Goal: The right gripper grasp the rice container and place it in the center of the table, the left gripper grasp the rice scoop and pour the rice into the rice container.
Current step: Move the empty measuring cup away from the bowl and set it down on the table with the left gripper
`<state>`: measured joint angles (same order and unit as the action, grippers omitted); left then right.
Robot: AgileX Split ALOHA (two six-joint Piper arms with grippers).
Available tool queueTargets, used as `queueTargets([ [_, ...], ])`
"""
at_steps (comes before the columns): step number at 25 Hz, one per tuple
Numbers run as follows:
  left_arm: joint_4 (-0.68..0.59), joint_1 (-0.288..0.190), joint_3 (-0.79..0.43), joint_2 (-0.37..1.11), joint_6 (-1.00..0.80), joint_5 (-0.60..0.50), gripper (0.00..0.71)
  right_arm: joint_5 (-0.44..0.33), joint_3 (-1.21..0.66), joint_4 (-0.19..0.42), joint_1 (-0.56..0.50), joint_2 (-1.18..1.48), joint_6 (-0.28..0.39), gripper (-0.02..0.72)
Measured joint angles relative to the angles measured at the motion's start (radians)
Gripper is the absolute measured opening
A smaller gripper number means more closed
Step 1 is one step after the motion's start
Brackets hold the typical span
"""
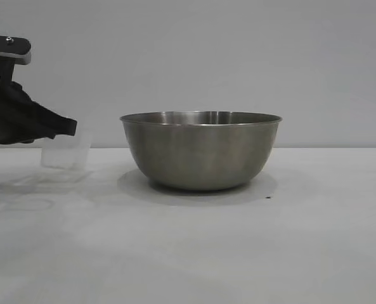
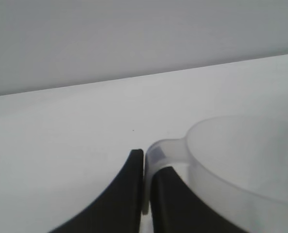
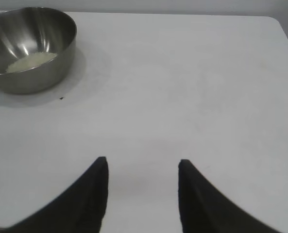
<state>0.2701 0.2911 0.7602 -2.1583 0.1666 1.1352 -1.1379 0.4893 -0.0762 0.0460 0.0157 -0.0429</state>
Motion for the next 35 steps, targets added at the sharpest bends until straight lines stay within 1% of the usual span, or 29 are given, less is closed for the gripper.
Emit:
queueTargets([
  [10,0.0,0.0,0.0,-0.005,0.0,0.0,0.0,0.0,0.0,0.0,0.0,0.0,0.0,0.272],
  [17,0.0,0.0,0.0,-0.005,0.0,-0.037,0.0,0.0,0.0,0.0,0.0,0.0,0.0,0.272],
  [21,0.0,0.0,0.0,-0.005,0.0,-0.04,0.0,0.0,0.0,0.0,0.0,0.0,0.0,0.272],
  [22,0.0,0.0,0.0,-0.005,0.0,-0.04,0.049,0.0,0.0,0.0,0.0,0.0,0.0,0.272],
  [23,0.0,0.0,0.0,-0.005,0.0,-0.04,0.049,0.0,0.0,0.0,0.0,0.0,0.0,0.272],
  [24,0.0,0.0,0.0,-0.005,0.0,-0.04,0.097,0.0,0.0,0.0,0.0,0.0,0.0,0.272],
  [30,0.0,0.0,0.0,-0.005,0.0,-0.04,0.328,0.0,0.0,0.0,0.0,0.0,0.0,0.272],
  [31,0.0,0.0,0.0,-0.005,0.0,-0.04,0.344,0.0,0.0,0.0,0.0,0.0,0.0,0.272],
  [32,0.0,0.0,0.0,-0.005,0.0,-0.04,0.328,0.0,0.0,0.0,0.0,0.0,0.0,0.272],
  [35,0.002,0.0,-0.006,-0.003,0.0,-0.04,0.328,0.0,0.0,0.0,0.0,0.0,0.0,0.272],
])
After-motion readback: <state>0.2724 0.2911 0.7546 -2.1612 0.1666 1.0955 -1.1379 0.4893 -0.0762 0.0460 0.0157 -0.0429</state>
